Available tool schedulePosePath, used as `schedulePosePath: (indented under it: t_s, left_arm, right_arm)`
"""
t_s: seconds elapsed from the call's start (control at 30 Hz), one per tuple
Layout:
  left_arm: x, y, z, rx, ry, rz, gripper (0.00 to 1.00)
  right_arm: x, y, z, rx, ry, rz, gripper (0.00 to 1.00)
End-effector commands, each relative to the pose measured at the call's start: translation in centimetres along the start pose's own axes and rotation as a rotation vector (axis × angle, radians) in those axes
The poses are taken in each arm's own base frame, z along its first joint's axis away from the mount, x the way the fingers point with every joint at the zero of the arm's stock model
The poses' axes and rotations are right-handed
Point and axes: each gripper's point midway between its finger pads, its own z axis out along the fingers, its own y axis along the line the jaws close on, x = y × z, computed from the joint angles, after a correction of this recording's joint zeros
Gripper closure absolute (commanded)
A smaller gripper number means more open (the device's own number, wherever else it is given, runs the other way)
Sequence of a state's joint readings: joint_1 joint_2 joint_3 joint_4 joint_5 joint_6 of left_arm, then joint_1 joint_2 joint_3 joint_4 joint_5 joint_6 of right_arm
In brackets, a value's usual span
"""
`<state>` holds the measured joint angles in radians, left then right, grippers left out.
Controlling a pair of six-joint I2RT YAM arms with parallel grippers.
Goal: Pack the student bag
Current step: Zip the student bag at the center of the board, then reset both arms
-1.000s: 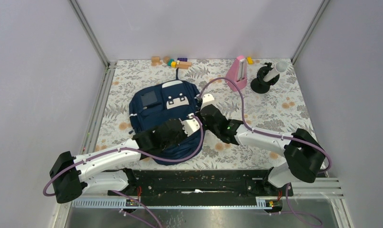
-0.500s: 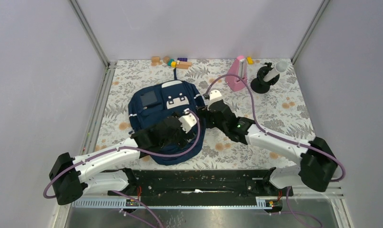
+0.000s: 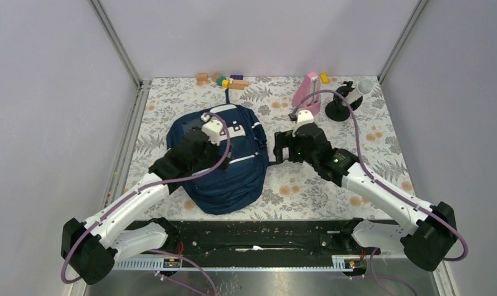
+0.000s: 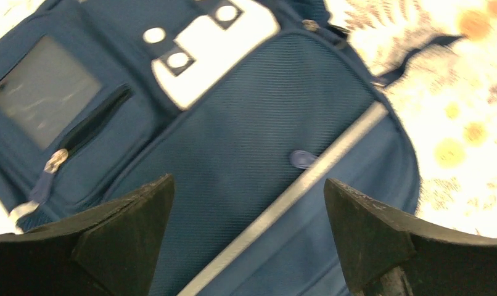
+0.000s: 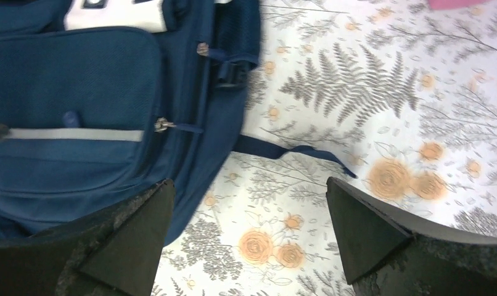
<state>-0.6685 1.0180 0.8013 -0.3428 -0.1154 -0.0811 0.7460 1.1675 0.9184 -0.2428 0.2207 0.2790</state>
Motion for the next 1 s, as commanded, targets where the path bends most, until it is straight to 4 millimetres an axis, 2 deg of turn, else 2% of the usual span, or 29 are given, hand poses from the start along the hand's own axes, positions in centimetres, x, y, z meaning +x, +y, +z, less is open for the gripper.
schedulePosePath:
  t_s: [0.0, 0.13, 0.27, 0.37, 0.47, 0.57, 0.63, 0.83, 0.97]
  left_arm:
    - [-2.6, 3.7, -1.7, -0.101, -0.074, -0.188, 0.04]
    - [-3.2, 8.7, -4.0, -0.279, -0.118, -0.313, 0.04]
    - [-4.1, 12.8, -7.6, -0.458, -0.191, -0.361, 0.04]
    - [-6.3, 13.9, -11.2, -0.535, -0.297, -0.354, 0.04]
    - [-8.1, 16.0, -15.5, -0.688, -0.412, -0.391, 0.02]
    - [-9.3, 16.7, -18.8, -0.755, -0.495, -0.399, 0.01]
    - [-9.3, 16.6, -19.8, -0.755, -0.53, -0.385, 0.01]
    - [-6.5, 16.0, -19.3, -0.721, -0.589, -0.364, 0.01]
    - [-6.8, 15.6, -19.9, -0.7, -0.62, -0.361, 0.01]
  right_arm:
    - [-0.8, -3.3, -1.7, 0.05, 0.011, 0.088, 0.0]
    - [-0.4, -8.4, -3.1, 0.145, 0.01, 0.185, 0.0]
    - [-1.1, -12.9, -6.4, 0.251, -0.049, 0.259, 0.0]
    - [-2.2, -15.1, -9.1, 0.331, -0.129, 0.272, 0.0]
    - [-3.7, -16.2, -11.5, 0.401, -0.235, 0.25, 0.0]
    - [-5.2, -16.5, -13.5, 0.421, -0.394, 0.216, 0.0]
    - [-6.2, -16.6, -14.6, 0.421, -0.504, 0.197, 0.0]
    - [-5.4, -17.1, -16.2, 0.446, -0.665, 0.168, 0.0]
    - [-4.8, -17.1, -16.5, 0.446, -0.698, 0.168, 0.0]
